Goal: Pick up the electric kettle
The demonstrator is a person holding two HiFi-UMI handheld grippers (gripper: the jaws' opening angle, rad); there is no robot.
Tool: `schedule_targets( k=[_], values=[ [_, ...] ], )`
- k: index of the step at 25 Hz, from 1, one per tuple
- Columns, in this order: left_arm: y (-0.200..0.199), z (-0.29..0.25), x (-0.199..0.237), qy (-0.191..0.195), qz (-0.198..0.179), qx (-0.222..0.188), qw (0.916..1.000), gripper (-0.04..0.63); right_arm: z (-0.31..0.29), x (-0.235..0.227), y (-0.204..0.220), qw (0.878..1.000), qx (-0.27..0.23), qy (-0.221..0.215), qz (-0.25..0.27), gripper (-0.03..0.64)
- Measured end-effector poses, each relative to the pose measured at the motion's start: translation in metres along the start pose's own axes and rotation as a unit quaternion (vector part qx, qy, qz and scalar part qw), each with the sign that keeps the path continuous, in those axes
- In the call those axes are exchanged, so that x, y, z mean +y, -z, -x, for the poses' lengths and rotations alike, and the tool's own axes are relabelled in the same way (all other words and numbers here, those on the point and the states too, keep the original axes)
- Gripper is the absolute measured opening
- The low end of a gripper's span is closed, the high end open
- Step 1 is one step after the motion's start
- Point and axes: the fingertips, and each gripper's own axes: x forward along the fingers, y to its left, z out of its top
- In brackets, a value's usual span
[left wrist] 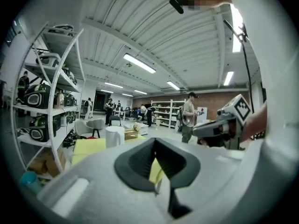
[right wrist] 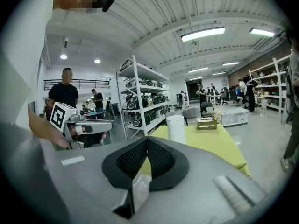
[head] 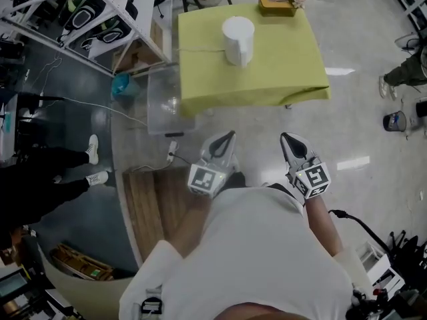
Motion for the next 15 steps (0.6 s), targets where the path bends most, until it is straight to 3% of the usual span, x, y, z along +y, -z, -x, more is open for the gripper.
schedule_targets(
  k=[6,15],
  values=[
    [0.003,-0.002,0.031,0.027,-0.023,0.018,0.9992,0.002,-0.041,0.008,-0.018,1.000,-0.004,0.021,0.020,0.003],
    [0.003,0.000,0.066,0.049,-0.012,0.020,0.9985,0.002,-0.084,0.014,-0.027,0.999,0.000,0.035,0.022,0.003]
  ],
)
